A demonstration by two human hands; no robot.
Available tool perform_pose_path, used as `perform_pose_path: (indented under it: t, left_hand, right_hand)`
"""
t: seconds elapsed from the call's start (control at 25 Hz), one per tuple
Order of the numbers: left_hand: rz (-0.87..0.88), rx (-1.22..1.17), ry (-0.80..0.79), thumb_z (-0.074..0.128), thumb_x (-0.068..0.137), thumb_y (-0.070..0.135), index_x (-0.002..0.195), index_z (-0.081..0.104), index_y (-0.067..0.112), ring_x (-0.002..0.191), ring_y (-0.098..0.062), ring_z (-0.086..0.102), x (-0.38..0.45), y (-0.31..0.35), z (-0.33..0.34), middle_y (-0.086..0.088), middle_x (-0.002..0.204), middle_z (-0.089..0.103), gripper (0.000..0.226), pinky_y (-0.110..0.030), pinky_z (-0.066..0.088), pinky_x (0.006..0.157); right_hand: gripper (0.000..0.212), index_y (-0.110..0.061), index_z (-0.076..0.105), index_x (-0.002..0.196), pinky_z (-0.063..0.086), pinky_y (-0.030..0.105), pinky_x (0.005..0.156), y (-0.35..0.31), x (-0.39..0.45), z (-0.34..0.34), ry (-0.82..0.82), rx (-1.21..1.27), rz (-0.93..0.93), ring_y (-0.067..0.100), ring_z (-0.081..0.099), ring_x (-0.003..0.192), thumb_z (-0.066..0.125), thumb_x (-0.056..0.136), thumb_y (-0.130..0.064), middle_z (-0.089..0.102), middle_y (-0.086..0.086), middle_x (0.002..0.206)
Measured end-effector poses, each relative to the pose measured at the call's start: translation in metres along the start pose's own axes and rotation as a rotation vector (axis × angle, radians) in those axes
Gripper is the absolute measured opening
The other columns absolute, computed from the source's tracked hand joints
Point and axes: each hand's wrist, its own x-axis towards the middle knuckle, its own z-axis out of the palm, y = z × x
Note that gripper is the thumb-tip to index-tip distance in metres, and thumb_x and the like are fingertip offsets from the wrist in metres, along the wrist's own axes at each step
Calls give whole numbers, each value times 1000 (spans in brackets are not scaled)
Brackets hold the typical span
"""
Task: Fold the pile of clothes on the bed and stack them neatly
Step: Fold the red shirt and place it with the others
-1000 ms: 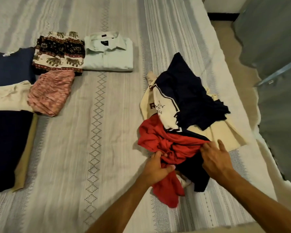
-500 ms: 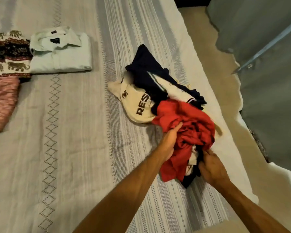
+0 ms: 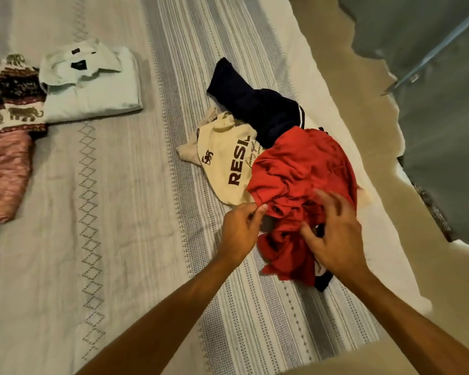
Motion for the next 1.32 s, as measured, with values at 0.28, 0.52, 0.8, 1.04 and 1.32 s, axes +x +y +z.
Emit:
perform_pose_path:
  t: [0.28, 0.52, 0.8, 1.04, 1.32]
  left_hand:
    - [-235, -499, 97, 39, 111, 45, 117, 59, 42, 104, -4, 70, -3, 68, -89, 14, 111, 72, 21, -32, 59, 94]
    - [-119, -589, -54, 41, 112, 34, 109, 62, 10, 62, -18, 62, -30, 160, -236, -2, 65, 56, 32, -37, 62, 75]
    - [71, -434, -158, 55, 105, 38, 98, 70, 13, 91, -19, 64, -104, 310, -410, -9, 93, 67, 30, -35, 56, 85]
    - [220, -244, 170, 61, 103, 43, 94, 78, 37, 129, 4, 52, -179, 439, -542, 17, 144, 61, 20, -28, 38, 111]
    - [308, -369, 371, 66, 102, 30, 103, 80, 6, 100, -28, 76, -235, 515, -643, -16, 102, 79, 27, -45, 63, 89]
  right_hand:
    - [80, -27, 32, 150, 36, 62, 113, -67, 32, -11, -92, 49, -83, 30, 45, 137, 60, 84, -63, 44, 7, 148]
    - [35, -29, 66, 113, 47, 47, 94, -135, 31, -40, -302, -155, -168, 31, 67, 109, 57, 93, -56, 73, 1, 106]
    - [61, -14, 55, 106, 47, 42, 71, -299, -41, -167, 104, 137, -175, 35, 64, 84, 54, 91, -73, 63, 6, 87]
    - [35, -27, 62, 70, 46, 23, 62, -421, -89, -350, -288, 274, -486, 13, 60, 62, 61, 104, -37, 64, -5, 68]
    - [33, -16, 69, 131, 56, 34, 100, -477, -173, -448, -508, 782, -528, 19, 72, 112, 63, 102, -31, 76, 2, 121]
